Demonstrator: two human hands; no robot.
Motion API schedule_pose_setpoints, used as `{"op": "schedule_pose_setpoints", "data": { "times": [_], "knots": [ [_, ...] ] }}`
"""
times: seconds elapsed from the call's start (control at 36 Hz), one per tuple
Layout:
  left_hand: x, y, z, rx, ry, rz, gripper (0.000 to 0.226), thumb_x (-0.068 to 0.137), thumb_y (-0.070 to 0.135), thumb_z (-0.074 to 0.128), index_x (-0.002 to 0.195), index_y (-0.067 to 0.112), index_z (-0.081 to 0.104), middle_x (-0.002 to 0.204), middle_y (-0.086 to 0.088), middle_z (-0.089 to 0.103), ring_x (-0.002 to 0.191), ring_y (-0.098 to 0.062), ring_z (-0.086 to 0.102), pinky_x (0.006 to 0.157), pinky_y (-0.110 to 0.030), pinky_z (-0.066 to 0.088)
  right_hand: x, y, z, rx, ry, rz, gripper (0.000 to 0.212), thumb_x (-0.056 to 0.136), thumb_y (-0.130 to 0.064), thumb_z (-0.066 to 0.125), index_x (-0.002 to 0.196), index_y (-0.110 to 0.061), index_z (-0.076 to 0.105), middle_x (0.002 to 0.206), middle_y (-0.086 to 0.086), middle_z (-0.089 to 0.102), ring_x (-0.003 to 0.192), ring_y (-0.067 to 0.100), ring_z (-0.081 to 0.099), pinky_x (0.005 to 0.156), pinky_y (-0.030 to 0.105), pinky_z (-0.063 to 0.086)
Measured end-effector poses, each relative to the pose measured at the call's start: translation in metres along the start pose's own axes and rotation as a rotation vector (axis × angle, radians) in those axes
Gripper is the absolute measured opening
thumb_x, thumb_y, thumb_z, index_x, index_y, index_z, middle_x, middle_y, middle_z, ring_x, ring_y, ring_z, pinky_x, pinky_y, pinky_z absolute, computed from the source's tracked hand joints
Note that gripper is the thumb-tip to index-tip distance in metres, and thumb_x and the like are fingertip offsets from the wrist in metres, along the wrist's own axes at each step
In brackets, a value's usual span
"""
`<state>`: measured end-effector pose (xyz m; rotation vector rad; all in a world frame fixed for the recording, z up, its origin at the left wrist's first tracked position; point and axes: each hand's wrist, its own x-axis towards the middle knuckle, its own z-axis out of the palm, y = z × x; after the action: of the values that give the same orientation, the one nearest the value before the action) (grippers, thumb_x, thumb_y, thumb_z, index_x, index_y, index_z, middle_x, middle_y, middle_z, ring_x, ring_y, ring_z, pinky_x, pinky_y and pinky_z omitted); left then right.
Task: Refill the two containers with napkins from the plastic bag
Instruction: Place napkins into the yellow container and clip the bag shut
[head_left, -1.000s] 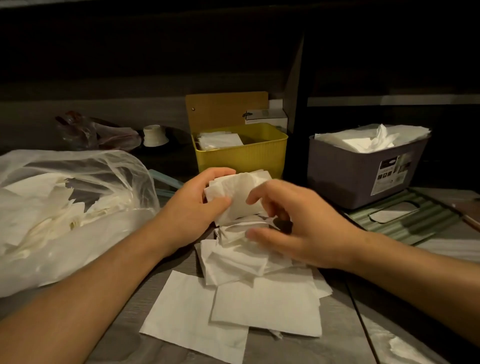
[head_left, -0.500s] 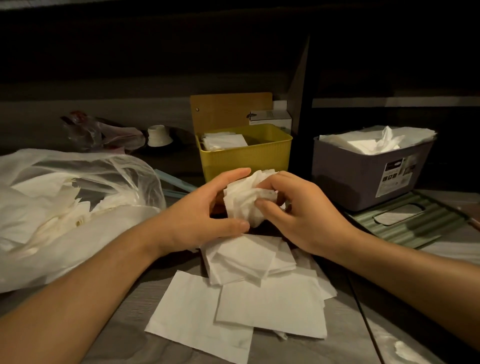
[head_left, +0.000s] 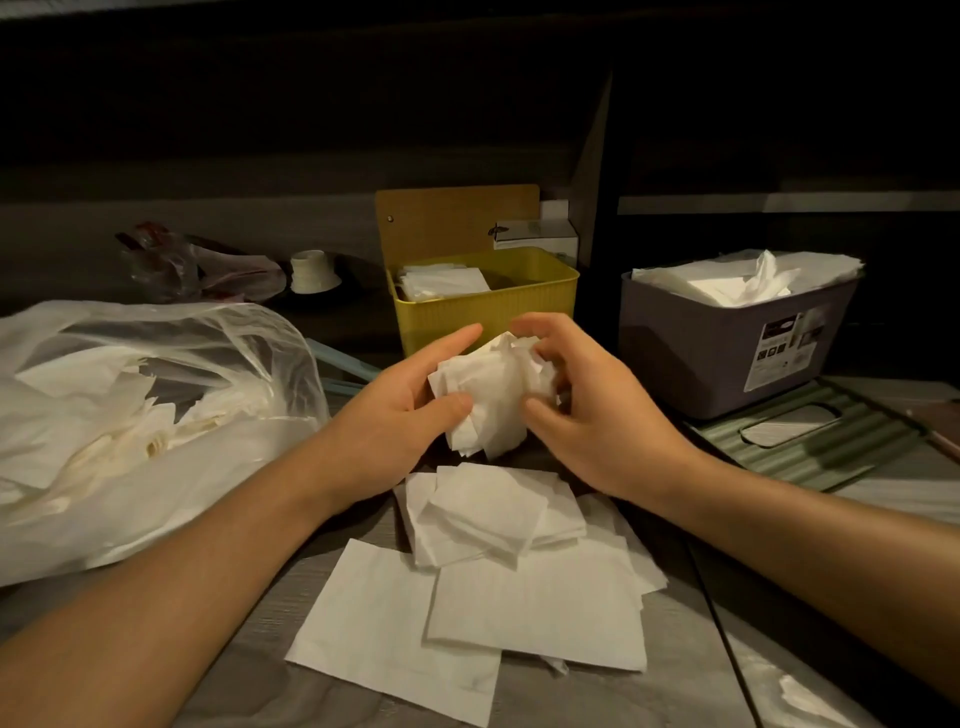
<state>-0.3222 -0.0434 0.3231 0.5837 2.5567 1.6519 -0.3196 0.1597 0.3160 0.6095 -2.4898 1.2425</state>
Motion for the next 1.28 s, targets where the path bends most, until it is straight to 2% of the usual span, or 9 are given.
{"op": "schedule_pose_setpoints", "data": {
  "times": [0.22, 0.31, 0.39, 0.47, 0.58, 0.69, 0.89, 1.11, 1.28],
  "knots": [
    [0.002, -0.003, -0.005, -0.171, 0.025, -0.106, 0.058, 0.101, 0.008, 0.05, 0.145, 0.046, 0.044, 0.136, 0.02, 0.057, 0.119, -0.007, 0.061, 0.088, -0.024, 0.057, 0.007, 0.014, -0.01, -0.015, 0.137, -0.003, 0.042, 0.093, -0.007, 0.065, 0.124, -0.033, 0.05, 0.107, -0.017, 0.051, 0.09, 0.002, 0.057, 0.075, 0.014, 0.049],
    [0.003, -0.003, -0.005, -0.163, 0.047, -0.117, 0.057, 0.102, 0.009, 0.048, 0.143, 0.047, 0.045, 0.143, 0.016, 0.053, 0.129, -0.01, 0.054, 0.102, -0.031, 0.052, 0.005, 0.007, -0.013, -0.196, 0.237, -0.215, 0.03, 0.09, -0.003, 0.066, 0.11, -0.023, 0.057, 0.107, -0.012, 0.045, 0.09, -0.003, 0.049, 0.076, 0.011, 0.044],
    [0.003, -0.001, -0.003, -0.155, 0.066, -0.106, 0.056, 0.102, 0.007, 0.047, 0.142, 0.046, 0.047, 0.142, 0.016, 0.055, 0.13, -0.009, 0.054, 0.111, -0.037, 0.045, -0.002, 0.0, -0.011, -0.265, 0.095, -0.399, 0.016, 0.09, -0.013, 0.064, 0.106, -0.015, 0.062, 0.098, -0.011, 0.052, 0.083, -0.002, 0.052, 0.069, 0.011, 0.045],
    [0.001, 0.002, -0.002, -0.133, 0.054, -0.088, 0.056, 0.102, 0.007, 0.045, 0.146, 0.042, 0.047, 0.133, 0.021, 0.06, 0.117, 0.0, 0.062, 0.1, -0.024, 0.051, -0.006, -0.012, 0.002, -0.258, -0.108, -0.262, 0.021, 0.091, -0.034, 0.066, 0.109, -0.026, 0.058, 0.096, -0.016, 0.059, 0.084, 0.005, 0.06, 0.07, 0.016, 0.053],
    [0.0, 0.003, -0.001, -0.101, 0.026, -0.065, 0.057, 0.103, 0.007, 0.044, 0.149, 0.041, 0.042, 0.136, 0.018, 0.058, 0.118, 0.001, 0.061, 0.098, -0.022, 0.052, 0.0, -0.019, 0.006, -0.198, -0.03, -0.13, 0.041, 0.083, -0.043, 0.077, 0.104, -0.031, 0.045, 0.101, -0.018, 0.052, 0.085, 0.002, 0.056, 0.066, 0.01, 0.049],
    [-0.002, 0.003, 0.002, -0.063, -0.021, -0.024, 0.059, 0.104, 0.007, 0.045, 0.151, 0.042, 0.036, 0.14, 0.027, 0.05, 0.124, 0.01, 0.053, 0.098, -0.012, 0.049, -0.002, -0.021, 0.006, -0.148, -0.026, -0.081, 0.058, 0.079, -0.035, 0.083, 0.111, -0.033, 0.035, 0.104, -0.014, 0.044, 0.084, 0.004, 0.053, 0.071, 0.011, 0.05],
    [0.0, 0.0, 0.002, -0.052, 0.01, -0.002, 0.064, 0.103, 0.004, 0.044, 0.152, 0.044, 0.029, 0.134, 0.034, 0.044, 0.116, 0.021, 0.048, 0.091, -0.006, 0.047, 0.003, -0.003, -0.006, 0.011, 0.061, 0.03, 0.051, 0.091, -0.004, 0.063, 0.122, -0.036, 0.039, 0.095, -0.016, 0.054, 0.082, 0.0, 0.058, 0.065, 0.009, 0.048],
    [-0.001, -0.002, -0.001, 0.057, 0.057, 0.021, 0.068, 0.101, 0.006, 0.05, 0.148, 0.051, 0.033, 0.129, 0.023, 0.05, 0.113, -0.007, 0.059, 0.081, -0.013, 0.054, -0.002, 0.012, -0.013, -0.16, 0.011, -0.23, 0.051, 0.089, 0.0, 0.064, 0.131, -0.028, 0.059, 0.107, -0.01, 0.049, 0.102, 0.008, 0.051, 0.086, 0.019, 0.051],
    [0.001, -0.006, -0.002, 0.112, 0.053, 0.049, 0.072, 0.095, 0.012, 0.063, 0.148, 0.052, 0.033, 0.124, 0.031, 0.052, 0.11, 0.001, 0.06, 0.085, -0.021, 0.057, 0.001, 0.01, -0.009, -0.31, -0.023, -0.323, 0.057, 0.09, -0.005, 0.067, 0.137, -0.035, 0.056, 0.144, -0.006, 0.027, 0.142, 0.023, 0.026, 0.111, 0.028, 0.033]
  ]
}}
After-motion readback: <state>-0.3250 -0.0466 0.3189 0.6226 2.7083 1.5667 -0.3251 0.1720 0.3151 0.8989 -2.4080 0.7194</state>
